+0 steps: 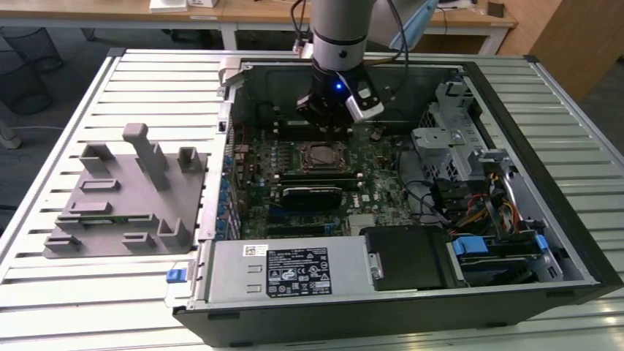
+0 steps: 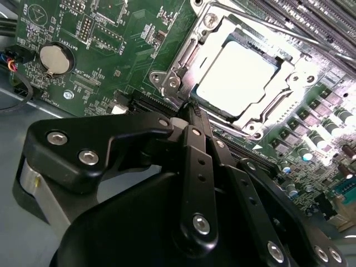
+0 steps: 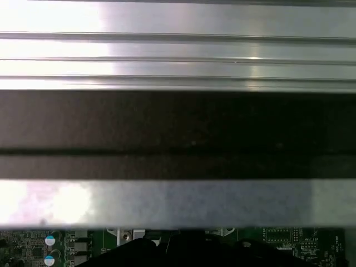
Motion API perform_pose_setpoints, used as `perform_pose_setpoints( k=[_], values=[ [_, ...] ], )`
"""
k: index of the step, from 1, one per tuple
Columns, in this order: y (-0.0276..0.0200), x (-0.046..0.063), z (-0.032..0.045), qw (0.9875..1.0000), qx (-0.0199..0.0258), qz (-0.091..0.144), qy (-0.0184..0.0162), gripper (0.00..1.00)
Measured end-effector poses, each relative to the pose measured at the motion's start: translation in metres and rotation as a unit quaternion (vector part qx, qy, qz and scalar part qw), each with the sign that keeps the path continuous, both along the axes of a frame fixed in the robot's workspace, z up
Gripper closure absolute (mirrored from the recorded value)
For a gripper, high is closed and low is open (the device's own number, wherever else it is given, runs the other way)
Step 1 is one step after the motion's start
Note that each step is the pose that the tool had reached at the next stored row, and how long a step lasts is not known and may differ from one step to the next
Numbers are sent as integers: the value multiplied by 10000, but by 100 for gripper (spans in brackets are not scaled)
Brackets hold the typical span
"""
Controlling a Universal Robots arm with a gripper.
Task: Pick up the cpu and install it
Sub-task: 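Install the second cpu locking lever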
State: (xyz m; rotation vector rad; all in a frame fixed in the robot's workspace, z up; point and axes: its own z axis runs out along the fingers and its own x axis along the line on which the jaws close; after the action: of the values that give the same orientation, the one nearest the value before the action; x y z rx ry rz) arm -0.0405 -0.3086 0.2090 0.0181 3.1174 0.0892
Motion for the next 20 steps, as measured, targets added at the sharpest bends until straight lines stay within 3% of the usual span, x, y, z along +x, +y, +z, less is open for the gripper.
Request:
perform_pose_setpoints(
  k=[5,12,20],
  values=[
    [-23,-1,9,10000,-1,-1,1,89],
    [-25,-1,177,10000,0,0,1,89],
    [-72,-1,183,10000,0,0,1,89]
  ],
)
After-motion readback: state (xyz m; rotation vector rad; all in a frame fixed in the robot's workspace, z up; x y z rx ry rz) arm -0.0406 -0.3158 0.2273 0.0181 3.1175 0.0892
